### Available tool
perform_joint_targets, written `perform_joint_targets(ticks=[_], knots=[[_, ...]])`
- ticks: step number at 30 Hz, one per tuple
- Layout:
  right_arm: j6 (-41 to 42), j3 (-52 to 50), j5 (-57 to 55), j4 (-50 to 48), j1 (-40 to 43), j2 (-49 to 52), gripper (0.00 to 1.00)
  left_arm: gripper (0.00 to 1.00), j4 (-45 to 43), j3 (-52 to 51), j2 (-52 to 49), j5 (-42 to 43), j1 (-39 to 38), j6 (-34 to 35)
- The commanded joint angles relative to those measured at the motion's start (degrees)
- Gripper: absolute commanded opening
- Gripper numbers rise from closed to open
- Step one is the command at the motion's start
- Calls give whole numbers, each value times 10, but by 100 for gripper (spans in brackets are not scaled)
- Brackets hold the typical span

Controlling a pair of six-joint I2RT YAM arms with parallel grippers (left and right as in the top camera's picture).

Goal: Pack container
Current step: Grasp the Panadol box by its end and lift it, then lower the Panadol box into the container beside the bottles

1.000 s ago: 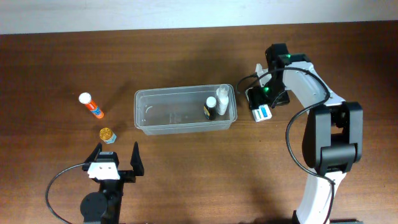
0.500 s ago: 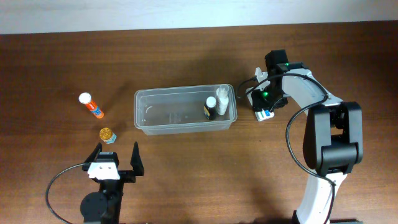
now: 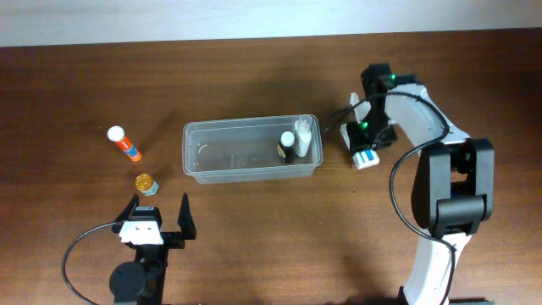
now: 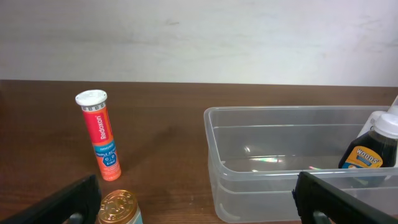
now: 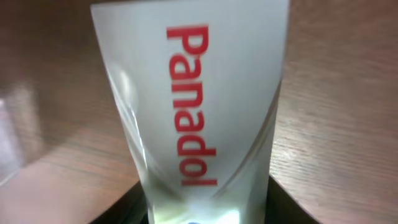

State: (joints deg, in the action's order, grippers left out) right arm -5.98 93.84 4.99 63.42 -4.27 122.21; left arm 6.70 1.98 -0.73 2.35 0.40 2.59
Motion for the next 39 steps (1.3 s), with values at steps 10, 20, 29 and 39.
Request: perform_joint_targets(ticks=[10, 20, 29, 39], knots=[[-32, 345, -9, 217, -11, -1, 43, 99, 0, -4, 4, -2, 3, -7], [-132, 467, -7, 313, -136, -1, 44, 99, 0, -4, 4, -2, 3, -7], [-199, 466, -7, 310, -281, 0, 43, 99, 0, -4, 4, -2, 3, -7], [-282, 458, 76, 266, -325, 25, 50, 100, 0, -4, 4, -2, 3, -7]])
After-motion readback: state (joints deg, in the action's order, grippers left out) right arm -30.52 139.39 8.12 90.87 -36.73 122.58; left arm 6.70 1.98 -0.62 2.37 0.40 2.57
